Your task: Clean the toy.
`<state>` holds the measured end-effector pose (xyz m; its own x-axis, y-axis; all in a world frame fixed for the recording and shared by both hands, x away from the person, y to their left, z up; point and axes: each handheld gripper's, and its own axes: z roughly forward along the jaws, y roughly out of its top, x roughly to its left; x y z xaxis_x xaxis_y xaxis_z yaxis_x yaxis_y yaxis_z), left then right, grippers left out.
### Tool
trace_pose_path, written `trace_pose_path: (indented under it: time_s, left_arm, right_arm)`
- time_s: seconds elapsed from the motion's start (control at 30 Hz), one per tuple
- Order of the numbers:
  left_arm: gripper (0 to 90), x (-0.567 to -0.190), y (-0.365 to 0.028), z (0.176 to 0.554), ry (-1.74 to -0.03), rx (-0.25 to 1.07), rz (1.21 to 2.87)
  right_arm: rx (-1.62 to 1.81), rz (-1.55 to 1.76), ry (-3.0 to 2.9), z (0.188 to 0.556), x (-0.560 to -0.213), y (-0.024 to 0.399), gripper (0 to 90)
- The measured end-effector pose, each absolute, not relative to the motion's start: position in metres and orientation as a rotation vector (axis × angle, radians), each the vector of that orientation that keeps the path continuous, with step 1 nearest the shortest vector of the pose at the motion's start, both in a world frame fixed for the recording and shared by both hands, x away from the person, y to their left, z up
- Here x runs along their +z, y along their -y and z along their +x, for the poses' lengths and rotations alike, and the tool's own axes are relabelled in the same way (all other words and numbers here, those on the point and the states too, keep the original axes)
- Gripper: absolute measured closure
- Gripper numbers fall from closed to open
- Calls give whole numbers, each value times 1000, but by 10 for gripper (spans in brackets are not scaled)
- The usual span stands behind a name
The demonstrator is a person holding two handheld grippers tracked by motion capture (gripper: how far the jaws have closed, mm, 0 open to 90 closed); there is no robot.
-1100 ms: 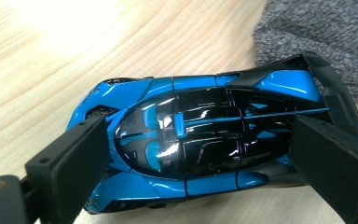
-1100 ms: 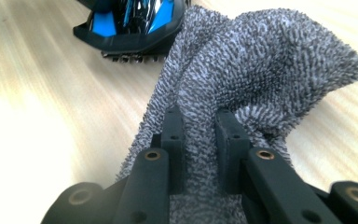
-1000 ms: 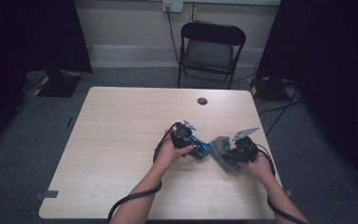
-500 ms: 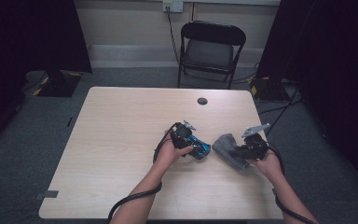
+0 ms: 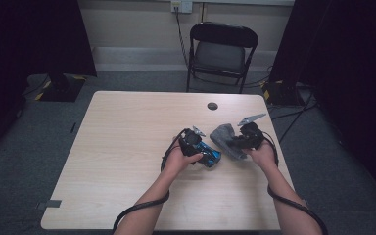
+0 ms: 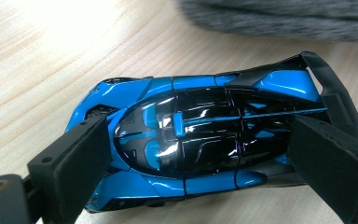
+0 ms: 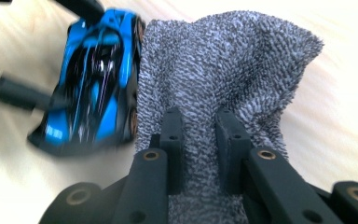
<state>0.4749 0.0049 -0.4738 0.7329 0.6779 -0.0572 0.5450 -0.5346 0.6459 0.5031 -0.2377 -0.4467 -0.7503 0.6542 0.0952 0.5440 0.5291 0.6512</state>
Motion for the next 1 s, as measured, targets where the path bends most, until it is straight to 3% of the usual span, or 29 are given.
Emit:
trace_pose_path:
  time_s: [0.27,0.67,1.0]
  left_arm:
    - [58,-474,-4,475,-923,261,2277]
    - [58,-473,-4,475,-924,261,2279]
    - [58,-473,-4,475,-925,261,2277]
  right_arm:
    - [981,1017,-2616,530,-454,204,750]
    - [882,939,-2672,537,-474,167,759]
    - [900,896,-2681,533,-474,172,765]
